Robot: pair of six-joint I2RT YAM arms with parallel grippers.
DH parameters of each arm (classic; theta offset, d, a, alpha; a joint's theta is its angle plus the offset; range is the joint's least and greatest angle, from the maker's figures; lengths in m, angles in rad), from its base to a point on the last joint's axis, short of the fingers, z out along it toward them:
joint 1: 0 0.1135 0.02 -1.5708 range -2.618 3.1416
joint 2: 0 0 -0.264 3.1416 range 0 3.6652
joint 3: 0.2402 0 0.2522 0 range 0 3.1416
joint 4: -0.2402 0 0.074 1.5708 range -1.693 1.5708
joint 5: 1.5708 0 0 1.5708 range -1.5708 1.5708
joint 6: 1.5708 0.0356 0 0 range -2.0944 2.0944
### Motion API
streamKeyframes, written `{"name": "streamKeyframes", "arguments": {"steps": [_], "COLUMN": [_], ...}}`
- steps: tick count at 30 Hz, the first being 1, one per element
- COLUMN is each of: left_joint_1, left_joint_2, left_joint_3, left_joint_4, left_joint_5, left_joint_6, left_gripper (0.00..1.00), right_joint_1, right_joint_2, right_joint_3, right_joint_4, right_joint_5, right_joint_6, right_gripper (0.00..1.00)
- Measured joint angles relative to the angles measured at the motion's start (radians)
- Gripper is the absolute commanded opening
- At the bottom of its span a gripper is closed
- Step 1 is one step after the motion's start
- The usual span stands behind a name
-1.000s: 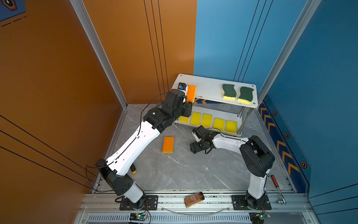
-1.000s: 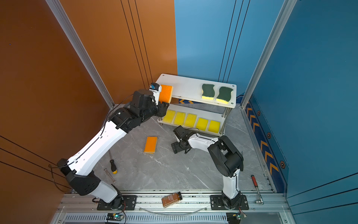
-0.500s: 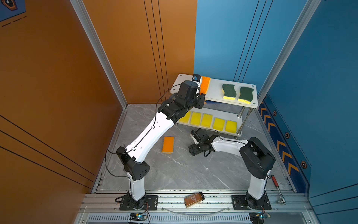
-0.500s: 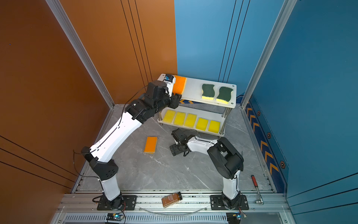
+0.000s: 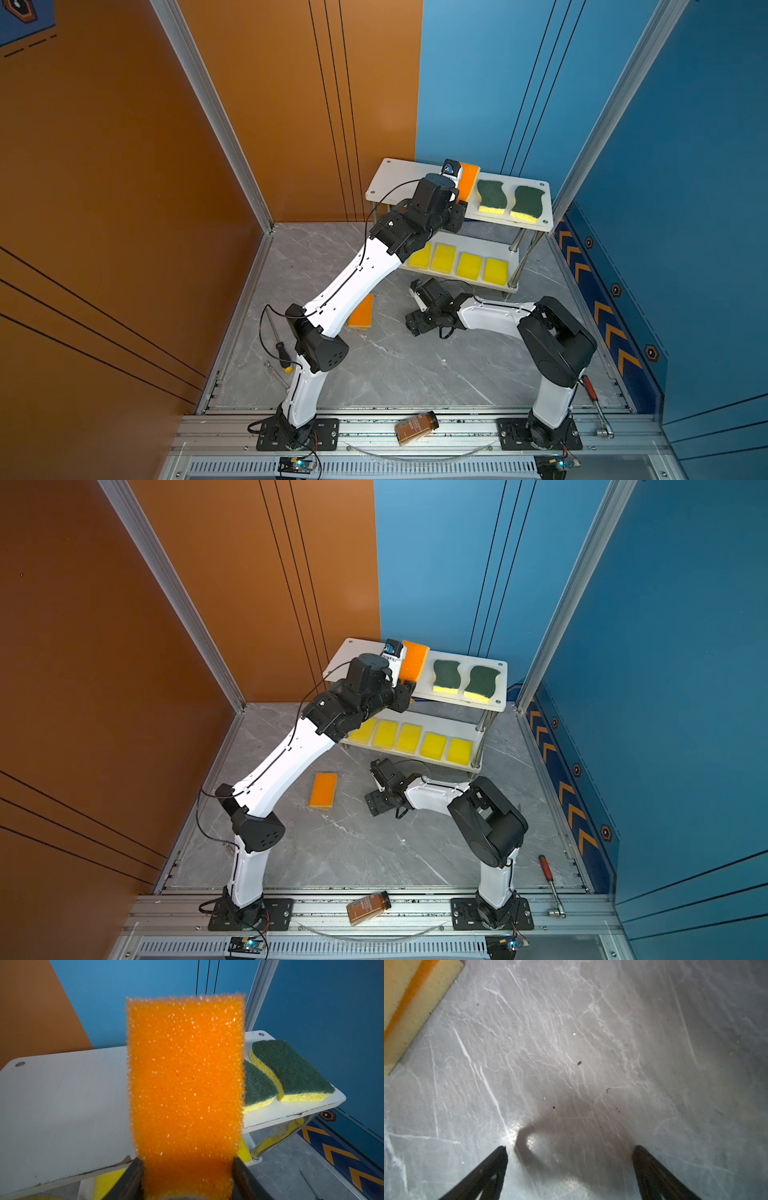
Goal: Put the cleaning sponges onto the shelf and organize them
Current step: 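Carry the orange sponge with the left gripper up over the top shelf, then position the orange sponge beside the green-backed sponges and lower it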
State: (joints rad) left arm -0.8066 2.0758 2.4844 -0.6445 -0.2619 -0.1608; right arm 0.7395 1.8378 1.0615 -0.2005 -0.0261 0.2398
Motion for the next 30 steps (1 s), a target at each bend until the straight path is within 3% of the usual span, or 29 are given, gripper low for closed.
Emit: {"name": "streamKeyframes", "arguments": {"steps": [14, 30], "left_joint_1": [0.000, 0.000], "left_joint_2": [0.064, 0.097], "left_joint_3": [0.034, 0.047], "left_joint_4": [0.000, 0.064], "left_joint_5": [-0.081, -0.098], "left_joint_6": [0.000, 0.008], "left_gripper": [0.56, 0.56], "right_joint_1": [0.000, 0.000], "right_joint_2": [-0.002, -0.001], "right_joint_3": [-0.014, -0.014], "right_joint_4": [0.044, 0.048], "right_joint_5": [-0.032, -0.049], "right_joint_6": [-0.007, -0.016], "right_gripper": [0.92, 0.92]}}
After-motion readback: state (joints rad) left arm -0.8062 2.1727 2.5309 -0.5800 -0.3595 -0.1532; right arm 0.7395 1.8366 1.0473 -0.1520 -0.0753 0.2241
